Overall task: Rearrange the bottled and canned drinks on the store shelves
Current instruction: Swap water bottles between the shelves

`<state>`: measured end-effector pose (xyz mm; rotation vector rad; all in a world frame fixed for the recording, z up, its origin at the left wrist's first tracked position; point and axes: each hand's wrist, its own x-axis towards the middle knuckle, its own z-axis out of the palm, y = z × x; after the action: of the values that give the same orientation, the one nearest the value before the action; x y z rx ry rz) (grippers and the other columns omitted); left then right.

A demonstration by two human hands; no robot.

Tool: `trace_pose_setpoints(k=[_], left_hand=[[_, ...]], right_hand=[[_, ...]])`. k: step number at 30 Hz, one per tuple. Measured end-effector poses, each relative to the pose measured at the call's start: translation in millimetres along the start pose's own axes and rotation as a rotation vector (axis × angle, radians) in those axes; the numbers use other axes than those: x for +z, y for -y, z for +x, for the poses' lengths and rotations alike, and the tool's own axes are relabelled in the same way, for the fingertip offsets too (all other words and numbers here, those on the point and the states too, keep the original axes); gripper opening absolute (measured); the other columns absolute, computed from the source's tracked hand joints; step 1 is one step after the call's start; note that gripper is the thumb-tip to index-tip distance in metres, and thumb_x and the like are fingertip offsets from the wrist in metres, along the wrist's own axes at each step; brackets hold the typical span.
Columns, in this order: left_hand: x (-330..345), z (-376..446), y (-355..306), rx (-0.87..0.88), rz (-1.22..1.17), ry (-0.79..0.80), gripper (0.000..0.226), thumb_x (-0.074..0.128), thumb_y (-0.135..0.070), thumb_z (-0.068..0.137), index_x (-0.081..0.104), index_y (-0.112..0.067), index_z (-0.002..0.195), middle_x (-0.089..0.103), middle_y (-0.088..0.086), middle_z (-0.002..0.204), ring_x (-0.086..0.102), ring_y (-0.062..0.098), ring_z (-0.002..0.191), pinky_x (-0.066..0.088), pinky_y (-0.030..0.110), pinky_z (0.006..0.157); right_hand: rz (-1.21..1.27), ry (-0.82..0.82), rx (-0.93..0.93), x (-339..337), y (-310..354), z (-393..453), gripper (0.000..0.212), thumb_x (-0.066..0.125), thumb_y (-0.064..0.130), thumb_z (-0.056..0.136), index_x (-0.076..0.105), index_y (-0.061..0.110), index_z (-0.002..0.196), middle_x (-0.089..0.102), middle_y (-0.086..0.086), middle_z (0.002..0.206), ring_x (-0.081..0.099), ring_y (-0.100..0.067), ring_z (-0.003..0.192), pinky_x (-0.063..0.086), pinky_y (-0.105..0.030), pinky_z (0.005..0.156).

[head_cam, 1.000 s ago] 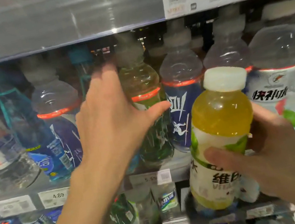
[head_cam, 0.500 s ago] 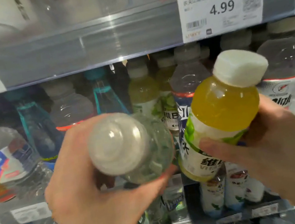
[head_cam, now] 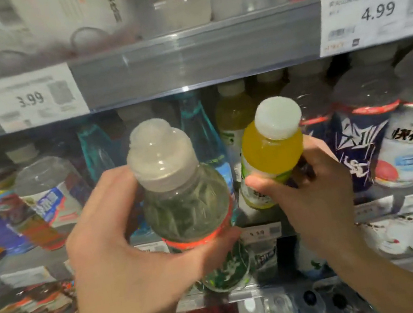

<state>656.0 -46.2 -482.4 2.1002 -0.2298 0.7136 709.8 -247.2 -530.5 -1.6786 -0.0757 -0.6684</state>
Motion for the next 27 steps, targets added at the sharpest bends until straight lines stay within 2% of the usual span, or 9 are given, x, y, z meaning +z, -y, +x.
trace_pose_setpoints(k=[2,5,8,11,16,18,23,25,27], left_hand=[[-12,3,21,0.001,0.080,0.060,0.096,0.103,-0.044,0.043,0.062,-0.022,0.126,0.065,-0.010,0.121,0.064,0.017,0.116,0.055,0.046,0.095],[-19,-2,32,-0.013,0.028,0.022,0.088,0.102,-0.042,0.045,0.064,-0.023,0.121,0.065,-0.008,0.116,0.065,0.022,0.111,0.055,0.051,0.092],[-16,-7,13,0.038,-0.070,-0.022,0.072,0.095,-0.047,0.044,0.068,-0.036,0.109,0.067,-0.009,0.104,0.067,0.016,0.098,0.058,0.034,0.085],[-17,-8,9,0.025,-0.062,-0.036,0.067,0.092,-0.047,0.044,0.069,-0.037,0.106,0.066,-0.009,0.098,0.065,0.012,0.092,0.055,0.024,0.076],[-20,-18,11,0.039,-0.052,-0.023,0.065,0.087,-0.054,0.047,0.064,-0.044,0.108,0.064,-0.016,0.102,0.062,0.004,0.097,0.050,0.016,0.077],[-21,-21,12,0.043,-0.048,-0.026,0.066,0.088,-0.053,0.047,0.065,-0.043,0.107,0.064,-0.016,0.102,0.061,0.004,0.098,0.050,0.015,0.077],[-22,-21,11,0.027,-0.074,-0.033,0.073,0.093,-0.040,0.044,0.067,-0.040,0.112,0.064,-0.019,0.104,0.061,-0.002,0.100,0.048,0.009,0.078],[-24,-19,10,0.020,-0.083,-0.022,0.074,0.093,-0.039,0.044,0.069,-0.033,0.114,0.065,-0.016,0.103,0.062,0.001,0.099,0.047,0.009,0.078],[-25,-19,9,0.008,-0.091,-0.012,0.074,0.094,-0.038,0.044,0.070,-0.030,0.113,0.065,-0.014,0.101,0.063,0.004,0.099,0.048,0.009,0.078]], right_hand=[[-0.056,-0.052,-0.006,9,2,-3,0.069,0.089,0.038,0.060,0.066,0.030,0.125,0.066,0.008,0.118,0.064,-0.006,0.102,0.054,-0.025,0.087],[-0.024,-0.106,0.035,20,10,-5,0.063,0.092,0.027,0.063,0.064,0.041,0.118,0.071,0.017,0.108,0.068,0.000,0.098,0.054,-0.022,0.083],[0.072,-0.174,0.080,29,11,-2,0.063,0.093,0.009,0.064,0.060,0.024,0.116,0.073,0.011,0.106,0.070,-0.002,0.098,0.056,-0.021,0.085],[-0.039,-0.259,0.085,38,10,-2,0.067,0.095,0.020,0.063,0.061,0.019,0.121,0.067,-0.002,0.113,0.067,-0.005,0.097,0.054,-0.018,0.087],[-0.204,-0.393,-0.046,49,5,-7,0.068,0.090,0.036,0.063,0.069,0.013,0.123,0.064,0.012,0.102,0.062,-0.028,0.102,0.053,-0.049,0.088],[-0.240,-0.415,-0.081,49,0,-6,0.065,0.088,0.036,0.066,0.071,0.009,0.123,0.066,-0.001,0.113,0.060,-0.021,0.104,0.052,-0.045,0.090],[-0.140,-0.437,-0.018,48,3,-6,0.059,0.092,0.025,0.066,0.073,0.014,0.121,0.059,-0.006,0.108,0.054,0.005,0.074,0.043,-0.006,0.072],[-0.129,-0.419,0.002,46,4,-6,0.057,0.091,0.025,0.068,0.073,0.016,0.121,0.060,-0.005,0.107,0.056,0.003,0.075,0.046,-0.009,0.073],[-0.148,-0.409,0.055,40,3,-12,0.057,0.089,0.027,0.072,0.070,0.015,0.125,0.061,-0.004,0.107,0.060,-0.007,0.085,0.054,-0.025,0.083]])
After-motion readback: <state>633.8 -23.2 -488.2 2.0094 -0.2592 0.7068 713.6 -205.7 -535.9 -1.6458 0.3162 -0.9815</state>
